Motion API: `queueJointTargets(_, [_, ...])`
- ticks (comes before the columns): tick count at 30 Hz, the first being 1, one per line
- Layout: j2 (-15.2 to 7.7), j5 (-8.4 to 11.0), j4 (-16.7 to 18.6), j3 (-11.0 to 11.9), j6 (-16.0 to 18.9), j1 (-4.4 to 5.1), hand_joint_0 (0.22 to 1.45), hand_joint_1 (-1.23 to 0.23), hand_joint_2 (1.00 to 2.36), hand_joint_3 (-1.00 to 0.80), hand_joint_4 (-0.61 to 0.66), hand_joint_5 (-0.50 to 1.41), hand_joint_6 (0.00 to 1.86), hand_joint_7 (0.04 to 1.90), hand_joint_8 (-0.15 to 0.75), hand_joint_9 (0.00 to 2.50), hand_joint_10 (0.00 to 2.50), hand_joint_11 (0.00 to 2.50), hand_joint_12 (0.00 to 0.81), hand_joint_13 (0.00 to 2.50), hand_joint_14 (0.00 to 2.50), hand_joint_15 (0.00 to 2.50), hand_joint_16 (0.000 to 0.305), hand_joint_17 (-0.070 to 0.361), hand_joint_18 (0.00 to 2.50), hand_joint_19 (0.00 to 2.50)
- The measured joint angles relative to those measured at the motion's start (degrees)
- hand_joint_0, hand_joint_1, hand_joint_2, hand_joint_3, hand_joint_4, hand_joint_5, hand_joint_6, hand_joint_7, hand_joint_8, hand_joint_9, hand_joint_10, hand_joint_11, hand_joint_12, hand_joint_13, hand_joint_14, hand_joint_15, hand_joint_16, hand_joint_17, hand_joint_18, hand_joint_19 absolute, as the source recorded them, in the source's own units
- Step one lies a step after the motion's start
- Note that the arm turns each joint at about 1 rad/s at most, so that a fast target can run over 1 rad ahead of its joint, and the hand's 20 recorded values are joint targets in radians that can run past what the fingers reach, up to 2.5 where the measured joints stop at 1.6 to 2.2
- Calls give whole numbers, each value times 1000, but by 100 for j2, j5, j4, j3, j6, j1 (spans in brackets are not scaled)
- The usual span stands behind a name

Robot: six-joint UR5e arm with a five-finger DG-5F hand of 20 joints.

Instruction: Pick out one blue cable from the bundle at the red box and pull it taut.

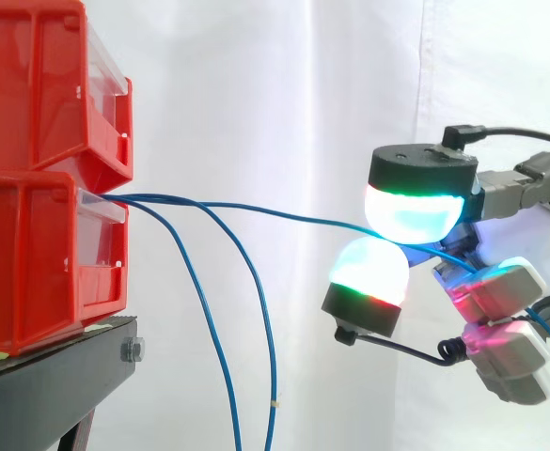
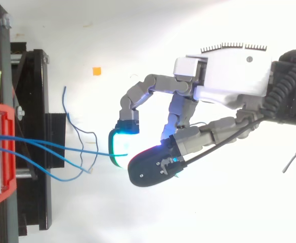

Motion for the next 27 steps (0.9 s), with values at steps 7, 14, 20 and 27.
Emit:
queueJointTargets(7, [1,-83,-110,0,-22,-33,602,-698,1011,-160,-22,-92,929,885,334,1398,26,819,371,1244,23,681,58,131,1129,688])
queueJointTargets(14, [74,-127,-220,-6,-34,-51,604,-694,1011,-162,-20,-92,929,885,336,1393,26,818,383,1237,22,679,60,134,1142,684])
queueJointTargets(20, [300,-112,-402,-229,-60,-36,604,-691,1011,-161,-13,-91,929,881,334,1403,25,823,380,1241,23,689,58,131,1144,690])
queueJointTargets(27, [645,77,-209,-765,-69,10,605,-689,1010,-159,-10,-91,928,887,338,1403,26,831,376,1249,23,695,58,131,1148,699])
